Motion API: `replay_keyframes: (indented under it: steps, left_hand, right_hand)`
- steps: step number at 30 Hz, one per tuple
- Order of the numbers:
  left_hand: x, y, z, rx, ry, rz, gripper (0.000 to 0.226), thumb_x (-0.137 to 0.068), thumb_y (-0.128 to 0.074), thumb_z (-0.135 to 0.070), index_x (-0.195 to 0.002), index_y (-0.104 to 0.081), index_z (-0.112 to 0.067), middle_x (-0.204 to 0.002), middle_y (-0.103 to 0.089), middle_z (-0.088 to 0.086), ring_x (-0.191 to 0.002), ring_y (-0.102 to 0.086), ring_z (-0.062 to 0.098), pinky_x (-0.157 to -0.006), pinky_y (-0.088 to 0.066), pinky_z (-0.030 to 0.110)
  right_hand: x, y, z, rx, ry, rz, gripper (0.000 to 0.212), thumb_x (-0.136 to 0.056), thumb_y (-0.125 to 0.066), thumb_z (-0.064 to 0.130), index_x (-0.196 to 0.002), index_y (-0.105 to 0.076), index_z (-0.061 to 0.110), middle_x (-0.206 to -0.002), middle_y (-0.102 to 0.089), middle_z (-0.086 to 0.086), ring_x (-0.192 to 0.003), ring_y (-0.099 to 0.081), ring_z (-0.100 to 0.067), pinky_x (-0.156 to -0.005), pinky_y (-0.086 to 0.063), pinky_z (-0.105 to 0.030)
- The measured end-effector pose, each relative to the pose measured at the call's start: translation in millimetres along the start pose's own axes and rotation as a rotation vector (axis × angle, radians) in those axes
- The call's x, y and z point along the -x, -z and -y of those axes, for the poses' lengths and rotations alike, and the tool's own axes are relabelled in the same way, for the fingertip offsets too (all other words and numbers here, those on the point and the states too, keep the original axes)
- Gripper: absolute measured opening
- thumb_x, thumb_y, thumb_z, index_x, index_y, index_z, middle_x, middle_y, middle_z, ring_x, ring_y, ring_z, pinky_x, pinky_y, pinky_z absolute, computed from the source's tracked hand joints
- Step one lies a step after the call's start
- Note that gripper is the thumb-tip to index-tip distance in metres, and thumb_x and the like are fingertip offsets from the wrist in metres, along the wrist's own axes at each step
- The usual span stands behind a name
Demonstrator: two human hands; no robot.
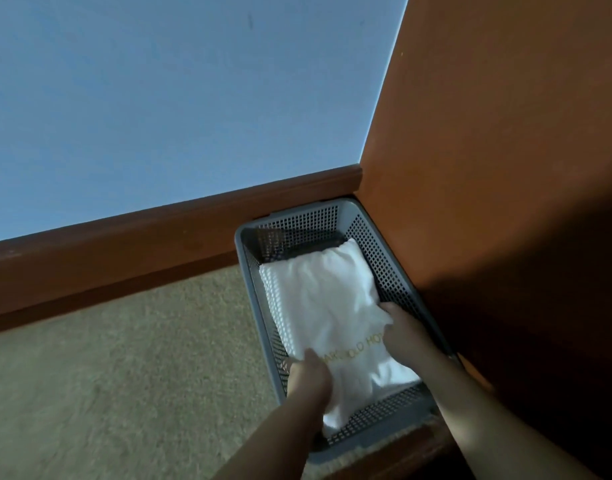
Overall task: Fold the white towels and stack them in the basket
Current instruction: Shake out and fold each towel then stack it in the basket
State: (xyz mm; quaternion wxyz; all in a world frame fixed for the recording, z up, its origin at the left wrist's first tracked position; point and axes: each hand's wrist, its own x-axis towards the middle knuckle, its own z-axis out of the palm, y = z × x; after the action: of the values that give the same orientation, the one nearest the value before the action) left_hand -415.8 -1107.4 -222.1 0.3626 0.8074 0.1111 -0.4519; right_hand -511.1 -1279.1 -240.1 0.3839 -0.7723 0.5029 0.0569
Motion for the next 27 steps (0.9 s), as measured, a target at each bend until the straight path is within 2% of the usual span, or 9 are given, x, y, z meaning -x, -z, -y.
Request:
replay_keyframes:
  steps: [2, 5, 7, 9, 12, 15, 17, 20, 27]
  left_hand:
    - [5.7, 0.4, -2.9, -0.015, -0.003, -0.025, 0.053, -0.111, -0.037, -0.038, -0.145, -0.039, 0.002, -0.144, -0.053, 0.027, -0.13, -0.055, 0.044, -0.104, -0.044, 0.042]
    - [12.9, 2.2, -5.8, -0.296, -0.155, 0.008, 0.064, -0.108, -0.044, -0.037, -0.155, -0.027, 0.003, -0.144, -0.051, 0.025, -0.129, -0.056, 0.039, -0.107, -0.047, 0.042]
    - [23.2, 5.6, -8.4, -0.586, -0.3, 0.013, 0.095, -0.106, -0.051, -0.038, -0.16, 0.015, 0.002, -0.157, -0.027, 0.03, -0.141, -0.044, 0.038, -0.116, -0.04, 0.04]
    - [29.1, 13.4, -21.0, -0.863, -0.481, -0.03, 0.111, -0.105, -0.053, -0.041, -0.148, 0.043, -0.007, -0.167, 0.009, 0.029, -0.157, -0.012, 0.043, -0.126, -0.024, 0.043]
    - [2.8, 25.0, -55.3, -1.15, -0.713, -0.113, 0.115, -0.1, -0.058, -0.056, -0.157, 0.032, -0.016, -0.166, 0.029, 0.025, -0.158, 0.014, 0.042, -0.13, -0.007, 0.051]
    - [-48.9, 33.9, -79.0, -1.393, -0.717, -0.057, 0.149, -0.072, -0.066, -0.087, -0.159, 0.026, -0.008, -0.164, 0.028, 0.03, -0.155, 0.018, 0.048, -0.128, 0.002, 0.058]
    - [-78.0, 37.4, -81.3, -1.553, -0.683, -0.041, 0.171, -0.051, -0.069, -0.097, -0.158, 0.028, -0.004, -0.161, 0.029, 0.035, -0.154, 0.02, 0.051, -0.126, 0.008, 0.06]
    - [-107.1, 35.4, -81.4, -1.636, -0.64, -0.054, 0.178, -0.045, -0.069, -0.099, -0.154, 0.033, -0.001, -0.16, 0.03, 0.037, -0.153, 0.023, 0.05, -0.122, 0.015, 0.058]
    - [-107.8, 18.5, -94.9, -1.663, -0.541, -0.077, 0.172, -0.057, -0.076, -0.089, -0.153, 0.031, 0.005, -0.155, 0.029, 0.044, -0.15, 0.021, 0.058, -0.125, 0.005, 0.065]
  right_hand:
    - [-1.0, 2.3, 0.0, 0.094, 0.072, -0.093, 0.053, -0.096, -0.048, 0.007, -0.143, -0.053, 0.033, -0.123, -0.062, -0.006, -0.109, -0.062, -0.028, -0.094, -0.054, -0.041]
    - [5.8, 0.9, -7.0, 0.443, 0.162, -0.077, 0.058, -0.097, -0.044, 0.003, -0.148, -0.048, 0.032, -0.113, -0.054, -0.005, -0.097, -0.061, -0.027, -0.083, -0.053, -0.038]
    - [11.2, 0.6, -7.2, 0.69, 0.205, -0.088, 0.054, -0.094, -0.043, 0.001, -0.142, -0.05, 0.024, -0.116, -0.053, -0.008, -0.101, -0.06, -0.028, -0.082, -0.053, -0.037]
    - [6.5, 4.2, 2.1, 0.799, 0.286, -0.18, 0.046, -0.089, -0.047, 0.002, -0.132, -0.054, 0.017, -0.118, -0.051, -0.011, -0.108, -0.057, -0.031, -0.084, -0.051, -0.039]
    - [-13.6, 12.4, 26.5, 0.692, 0.437, -0.156, 0.052, -0.095, -0.055, 0.015, -0.147, -0.049, 0.018, -0.135, -0.047, -0.013, -0.126, -0.049, -0.036, -0.098, -0.049, -0.045]
    - [-36.1, 17.1, 52.8, 0.591, 0.424, 0.22, 0.088, -0.1, -0.063, 0.046, -0.167, -0.008, 0.032, -0.174, -0.002, -0.004, -0.16, -0.007, -0.027, -0.126, -0.026, -0.046]
    - [-56.2, 12.6, 60.4, 0.795, 0.454, 0.382, 0.13, -0.08, -0.081, 0.061, -0.165, 0.012, 0.032, -0.172, 0.023, -0.005, -0.16, 0.013, -0.025, -0.129, -0.016, -0.047]
    - [-87.5, 2.4, 56.6, 1.042, 0.517, 0.394, 0.17, -0.048, -0.094, 0.07, -0.162, 0.025, 0.027, -0.167, 0.032, -0.017, -0.158, 0.018, -0.034, -0.13, -0.004, -0.045]
    - [-113.9, 3.5, 56.2, 1.203, 0.622, 0.32, 0.176, -0.042, -0.087, 0.083, -0.157, 0.035, 0.027, -0.164, 0.038, -0.019, -0.158, 0.017, -0.036, -0.127, 0.003, -0.042]
